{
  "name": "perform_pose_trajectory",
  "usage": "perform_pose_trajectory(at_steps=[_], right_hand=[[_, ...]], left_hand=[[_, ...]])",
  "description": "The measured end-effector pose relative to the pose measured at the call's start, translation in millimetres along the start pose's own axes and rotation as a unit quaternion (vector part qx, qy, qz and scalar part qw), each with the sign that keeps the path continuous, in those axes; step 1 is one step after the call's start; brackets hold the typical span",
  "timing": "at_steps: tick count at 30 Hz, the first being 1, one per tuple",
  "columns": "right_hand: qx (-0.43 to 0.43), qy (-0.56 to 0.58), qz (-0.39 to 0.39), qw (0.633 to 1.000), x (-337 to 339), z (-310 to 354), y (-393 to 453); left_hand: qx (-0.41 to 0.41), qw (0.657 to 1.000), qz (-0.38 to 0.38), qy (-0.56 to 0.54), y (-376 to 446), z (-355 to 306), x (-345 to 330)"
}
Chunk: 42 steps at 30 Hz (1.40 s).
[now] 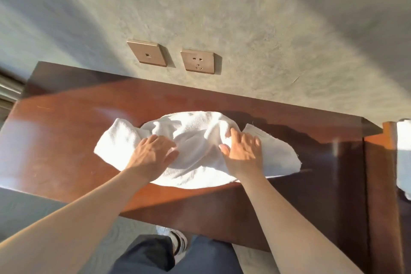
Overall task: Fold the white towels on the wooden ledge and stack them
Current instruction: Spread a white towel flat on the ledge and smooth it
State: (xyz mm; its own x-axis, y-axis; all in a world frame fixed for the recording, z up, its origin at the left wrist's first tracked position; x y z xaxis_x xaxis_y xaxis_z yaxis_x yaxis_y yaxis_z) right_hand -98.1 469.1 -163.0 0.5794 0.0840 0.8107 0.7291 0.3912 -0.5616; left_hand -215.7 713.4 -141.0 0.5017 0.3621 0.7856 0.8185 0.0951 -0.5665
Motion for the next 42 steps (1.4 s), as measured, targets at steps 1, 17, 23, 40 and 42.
perform_pose_trajectory(at_steps=[1, 17, 23, 40, 42], right_hand=[[-0.006, 0.000, 0.015, 1.000, 3, -1, 4], [0.041, 0.067, -0.037, 0.996, -68, 192, -21], [0.015, 0.043, -0.017, 0.999, -95, 201, -12], [-0.242, 0.209, -0.172, 0.932, -117, 231, -73], [-0.237, 0.271, -0.207, 0.910, -130, 241, -87]], left_hand=[[-0.002, 1.000, -0.023, 0.006, 4, 5, 6], [0.056, 0.953, 0.296, -0.022, 58, 90, 53], [-0.083, 0.952, 0.292, -0.046, 58, 118, 41], [-0.100, 0.944, 0.273, -0.156, 71, 134, 70], [-0.108, 0.952, 0.245, -0.148, 65, 130, 72]])
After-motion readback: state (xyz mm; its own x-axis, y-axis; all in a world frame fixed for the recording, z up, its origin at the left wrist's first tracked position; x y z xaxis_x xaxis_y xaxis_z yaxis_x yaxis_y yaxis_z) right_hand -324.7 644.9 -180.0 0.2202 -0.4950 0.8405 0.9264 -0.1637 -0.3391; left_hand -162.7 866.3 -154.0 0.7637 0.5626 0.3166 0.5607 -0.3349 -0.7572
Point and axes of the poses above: each hand's wrist, its own y-axis towards the middle knuckle, its own x-axis out of the back of the hand, z = x × y, the point moved 1 cm from there along y, towards the middle knuckle, and after that the axes turned 13 degrees about z, right-handed, at the moved point
